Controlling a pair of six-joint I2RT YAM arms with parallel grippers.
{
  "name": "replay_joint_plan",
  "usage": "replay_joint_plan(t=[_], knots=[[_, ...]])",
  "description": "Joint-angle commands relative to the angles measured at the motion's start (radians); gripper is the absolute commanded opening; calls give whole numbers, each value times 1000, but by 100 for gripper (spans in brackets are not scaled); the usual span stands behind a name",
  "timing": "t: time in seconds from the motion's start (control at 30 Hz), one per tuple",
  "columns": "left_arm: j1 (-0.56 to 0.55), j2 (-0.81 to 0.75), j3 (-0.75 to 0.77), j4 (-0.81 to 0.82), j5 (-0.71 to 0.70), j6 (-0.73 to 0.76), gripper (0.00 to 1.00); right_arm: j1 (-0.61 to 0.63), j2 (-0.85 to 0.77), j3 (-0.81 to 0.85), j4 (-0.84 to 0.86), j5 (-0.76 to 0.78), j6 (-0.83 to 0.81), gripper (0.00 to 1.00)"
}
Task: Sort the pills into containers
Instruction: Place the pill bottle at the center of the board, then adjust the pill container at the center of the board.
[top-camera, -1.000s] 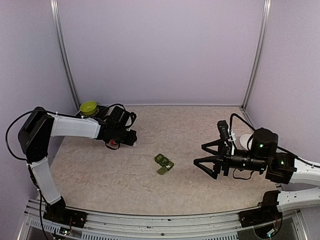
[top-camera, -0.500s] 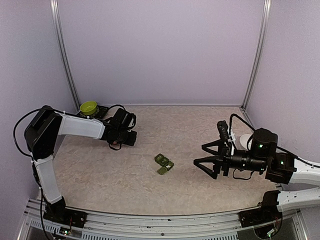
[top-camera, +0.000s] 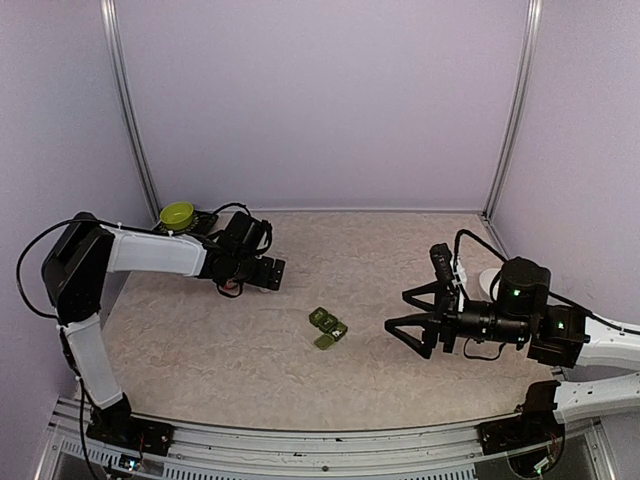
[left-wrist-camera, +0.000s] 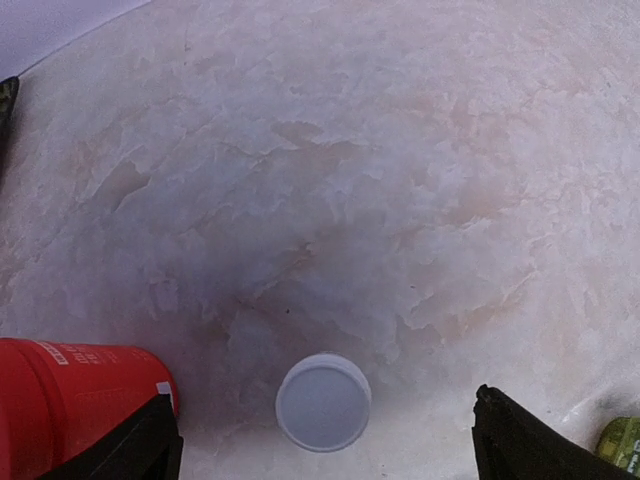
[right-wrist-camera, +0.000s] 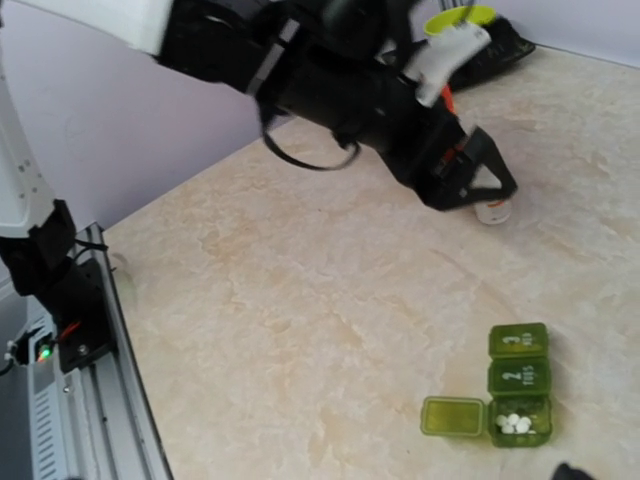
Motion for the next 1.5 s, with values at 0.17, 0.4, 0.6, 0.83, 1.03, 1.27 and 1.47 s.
replay_joint_plan(t=[0.17,0.4,0.6,0.83,1.03,1.27,1.47], knots=[[-145,-213,2,-16,-56,-53,99,-14,52,-19,16,66,-56,100],[-272,-291,-89,-2,-34,-106,99,-15,135,-26,31,133,-139,100],[-314,-231,-123,15,21,-124,96,-15,262,-21,54,201,-218,100],[-314,-113,-83,33,62,-91,91,-15,413,19,82,233,-260,100],[-290,-20,0,21,76,-52,90,-15,525,41,149,288,-289,100],[-284,0,1,17,68,-57,87,-15,676,104,205,317,-291,100],[-288,-116,-83,-6,0,-110,91,-42,786,193,190,409,-259,100]])
